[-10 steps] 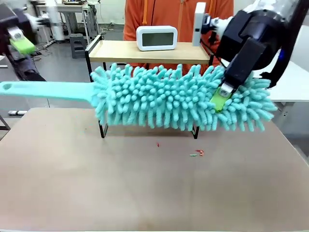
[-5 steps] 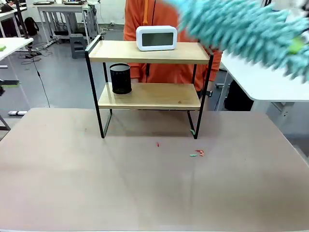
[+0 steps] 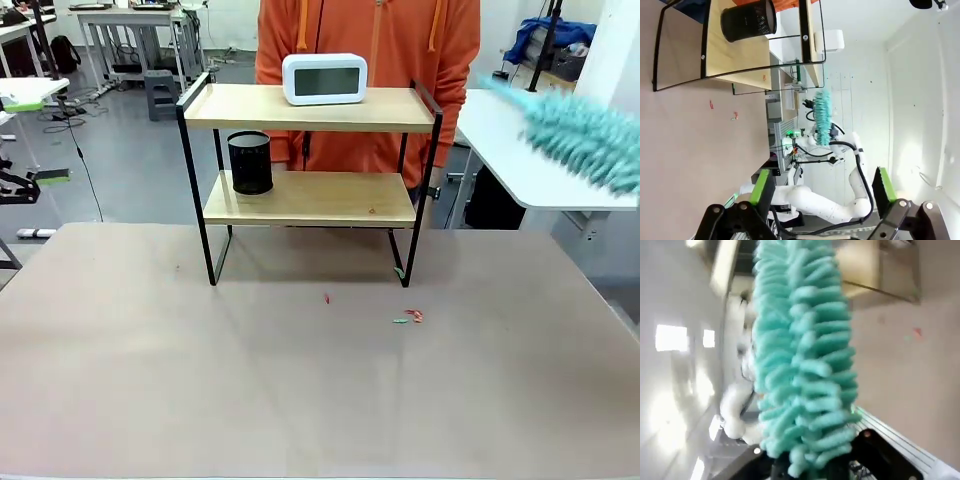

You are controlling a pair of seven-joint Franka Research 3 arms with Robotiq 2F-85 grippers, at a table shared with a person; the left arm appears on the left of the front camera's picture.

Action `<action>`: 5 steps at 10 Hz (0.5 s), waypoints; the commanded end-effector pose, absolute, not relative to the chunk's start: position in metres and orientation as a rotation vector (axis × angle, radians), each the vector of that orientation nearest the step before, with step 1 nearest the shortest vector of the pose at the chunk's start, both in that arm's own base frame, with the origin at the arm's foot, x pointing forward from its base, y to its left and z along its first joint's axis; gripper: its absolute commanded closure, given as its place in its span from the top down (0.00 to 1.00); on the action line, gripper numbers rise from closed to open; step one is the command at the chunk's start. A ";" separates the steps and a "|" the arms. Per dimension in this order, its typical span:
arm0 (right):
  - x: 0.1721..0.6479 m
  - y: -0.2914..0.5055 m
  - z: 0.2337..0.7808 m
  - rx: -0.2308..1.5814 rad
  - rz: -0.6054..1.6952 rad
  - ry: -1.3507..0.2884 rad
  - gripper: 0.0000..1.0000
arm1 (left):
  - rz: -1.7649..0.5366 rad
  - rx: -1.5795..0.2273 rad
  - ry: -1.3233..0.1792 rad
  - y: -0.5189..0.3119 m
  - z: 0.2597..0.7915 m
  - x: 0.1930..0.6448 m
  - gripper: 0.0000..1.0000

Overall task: Clean the shelf.
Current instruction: Hand the Duster back to the human.

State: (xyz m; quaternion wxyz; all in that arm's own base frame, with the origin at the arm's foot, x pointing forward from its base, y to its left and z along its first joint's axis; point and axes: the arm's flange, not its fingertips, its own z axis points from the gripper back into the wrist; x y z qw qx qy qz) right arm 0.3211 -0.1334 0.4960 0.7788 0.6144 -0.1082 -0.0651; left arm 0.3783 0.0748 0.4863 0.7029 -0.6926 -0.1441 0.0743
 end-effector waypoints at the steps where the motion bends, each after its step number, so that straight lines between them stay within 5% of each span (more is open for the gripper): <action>1: 0.346 -0.104 0.470 1.362 -0.350 -0.097 0.00 | 0.143 -1.538 -0.311 0.084 0.491 0.377 1.00; 5: 0.341 -0.115 0.440 1.301 -0.338 -0.099 0.00 | 0.143 -1.538 -0.311 0.084 0.491 0.377 1.00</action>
